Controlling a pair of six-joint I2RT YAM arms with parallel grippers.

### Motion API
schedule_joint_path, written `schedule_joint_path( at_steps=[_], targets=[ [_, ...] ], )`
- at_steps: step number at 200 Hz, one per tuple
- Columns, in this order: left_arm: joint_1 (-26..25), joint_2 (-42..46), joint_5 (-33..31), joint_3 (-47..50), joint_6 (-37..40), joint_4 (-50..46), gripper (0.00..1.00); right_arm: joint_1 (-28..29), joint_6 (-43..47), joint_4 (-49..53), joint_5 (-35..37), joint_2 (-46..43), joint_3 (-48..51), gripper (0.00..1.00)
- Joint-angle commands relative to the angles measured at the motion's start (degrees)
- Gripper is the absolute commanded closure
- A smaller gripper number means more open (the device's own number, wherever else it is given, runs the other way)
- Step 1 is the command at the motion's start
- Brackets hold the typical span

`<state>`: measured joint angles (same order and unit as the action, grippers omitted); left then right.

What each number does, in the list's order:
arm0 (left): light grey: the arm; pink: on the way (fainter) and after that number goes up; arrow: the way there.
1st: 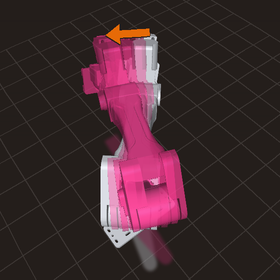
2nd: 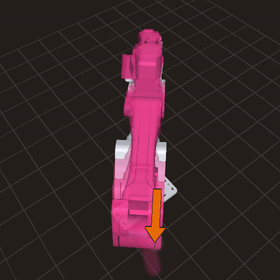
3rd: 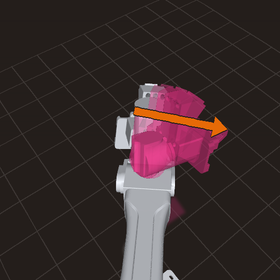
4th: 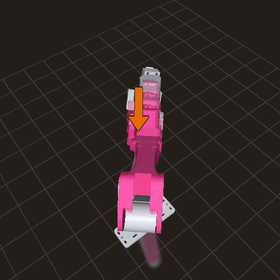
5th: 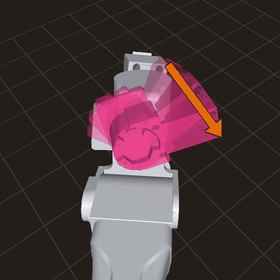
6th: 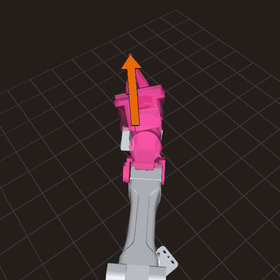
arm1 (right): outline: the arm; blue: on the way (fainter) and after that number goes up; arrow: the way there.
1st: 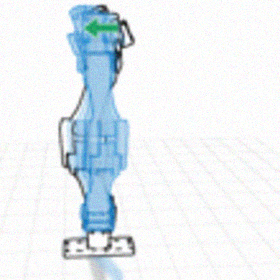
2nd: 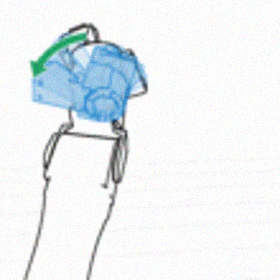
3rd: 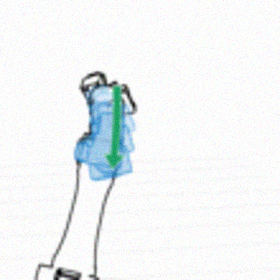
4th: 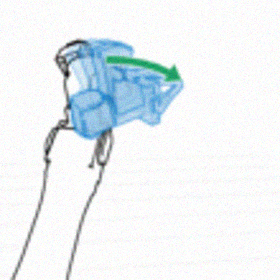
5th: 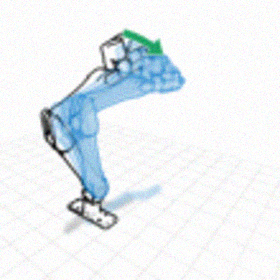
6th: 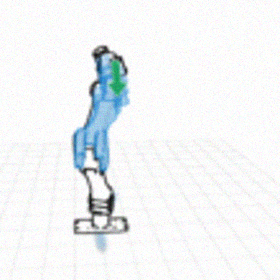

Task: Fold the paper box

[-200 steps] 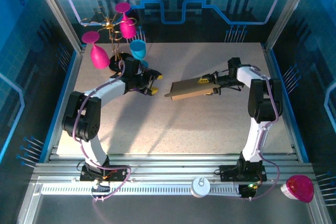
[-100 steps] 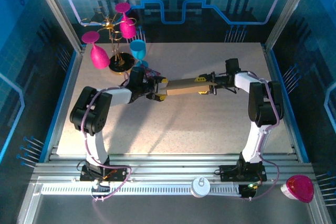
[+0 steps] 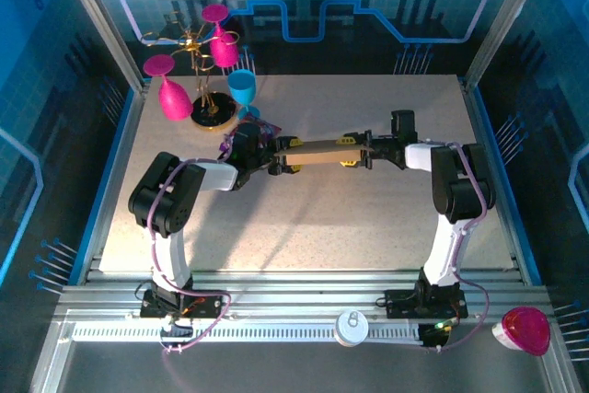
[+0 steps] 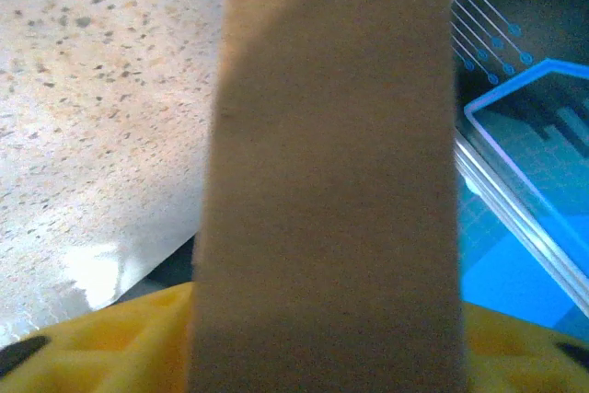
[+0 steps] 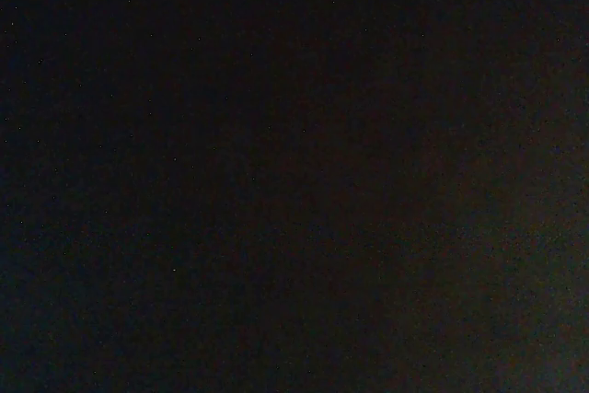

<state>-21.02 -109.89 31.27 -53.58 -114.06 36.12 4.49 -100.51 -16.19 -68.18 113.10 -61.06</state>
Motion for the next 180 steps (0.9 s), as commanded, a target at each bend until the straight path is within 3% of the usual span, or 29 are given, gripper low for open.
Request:
schedule_joint_path(
  at_steps=[1, 29, 62, 89, 120, 156, 180],
  targets=[
    [-1.1, -0.5, -1.1, 2.0, -2.9, 2.2, 0.54, 1.5, -7.4, -11.5, -0.8, 0.3, 1.1, 0.65],
    [-1.1, 1.3, -1.4, 3.1, -4.0, -1.1, 0.7, 1.2, -2.0, -5.6, 0.8, -1.0, 0.9, 0.52],
    [-0.9, 6.2, -3.4, 6.2, -6.0, -8.6, 0.82, -1.7, 27.7, 34.8, 8.5, -5.1, -9.2, 0.31],
    [0.3, 6.8, -2.7, 6.7, -5.8, -10.1, 0.83, -2.9, 38.0, 50.1, 10.7, -5.0, -15.7, 0.23],
    [1.0, 6.9, -2.5, 5.6, -5.4, -13.4, 0.83, -3.5, 39.1, 53.1, 11.2, -5.7, -16.5, 0.2],
    [1.6, 8.0, -2.1, 3.5, -3.0, -22.1, 0.83, -5.7, 36.7, 47.1, 11.4, -8.7, -16.9, 0.19],
    [1.8, 7.9, 0.0, 2.2, -3.4, -27.9, 0.83, -7.7, 41.1, 48.9, 13.2, -10.3, -20.6, 0.24]
  ],
)
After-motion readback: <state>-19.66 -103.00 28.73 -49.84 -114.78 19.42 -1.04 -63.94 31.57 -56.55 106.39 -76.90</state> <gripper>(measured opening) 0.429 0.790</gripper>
